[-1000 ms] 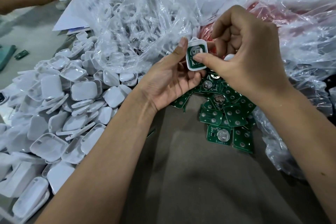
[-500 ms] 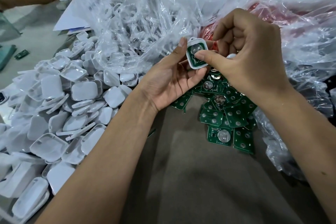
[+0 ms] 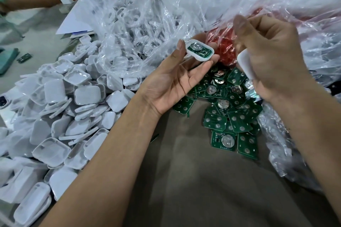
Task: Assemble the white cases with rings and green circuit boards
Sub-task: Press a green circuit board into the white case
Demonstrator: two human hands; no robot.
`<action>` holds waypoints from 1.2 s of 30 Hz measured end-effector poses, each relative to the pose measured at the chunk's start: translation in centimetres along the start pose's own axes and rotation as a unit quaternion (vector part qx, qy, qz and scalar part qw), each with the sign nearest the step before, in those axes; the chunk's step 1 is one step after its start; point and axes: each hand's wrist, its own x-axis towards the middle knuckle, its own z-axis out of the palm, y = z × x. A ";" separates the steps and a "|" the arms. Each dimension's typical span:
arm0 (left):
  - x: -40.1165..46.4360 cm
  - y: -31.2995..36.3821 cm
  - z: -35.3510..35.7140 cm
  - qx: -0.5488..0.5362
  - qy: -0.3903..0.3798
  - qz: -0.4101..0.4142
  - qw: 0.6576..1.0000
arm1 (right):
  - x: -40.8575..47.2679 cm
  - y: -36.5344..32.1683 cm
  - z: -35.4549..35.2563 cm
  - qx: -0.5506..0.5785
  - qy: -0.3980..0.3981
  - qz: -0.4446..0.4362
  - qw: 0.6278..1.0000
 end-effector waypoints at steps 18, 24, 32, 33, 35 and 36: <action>0.0 0.4 0.0 -0.018 0.060 0.056 0.996 | 0.1 2.0 0.0 -0.283 -0.163 0.027 0.945; -0.1 0.5 -0.2 -0.033 0.039 0.059 0.997 | -0.3 2.3 0.6 -0.387 -0.180 -0.118 0.897; -0.3 0.8 -0.2 -0.048 0.020 0.060 0.997 | -0.5 1.2 0.2 -0.487 -0.207 -0.120 0.840; -0.3 0.8 -0.1 -0.050 0.019 0.063 0.997 | -0.5 1.2 0.2 -0.506 -0.215 -0.111 0.828; -0.3 0.7 0.0 -0.042 0.029 0.070 0.996 | -0.5 1.3 0.4 -0.529 -0.223 -0.111 0.811; -0.2 0.6 0.1 -0.034 0.037 0.074 0.996 | -0.4 1.5 0.3 -0.533 -0.224 -0.112 0.808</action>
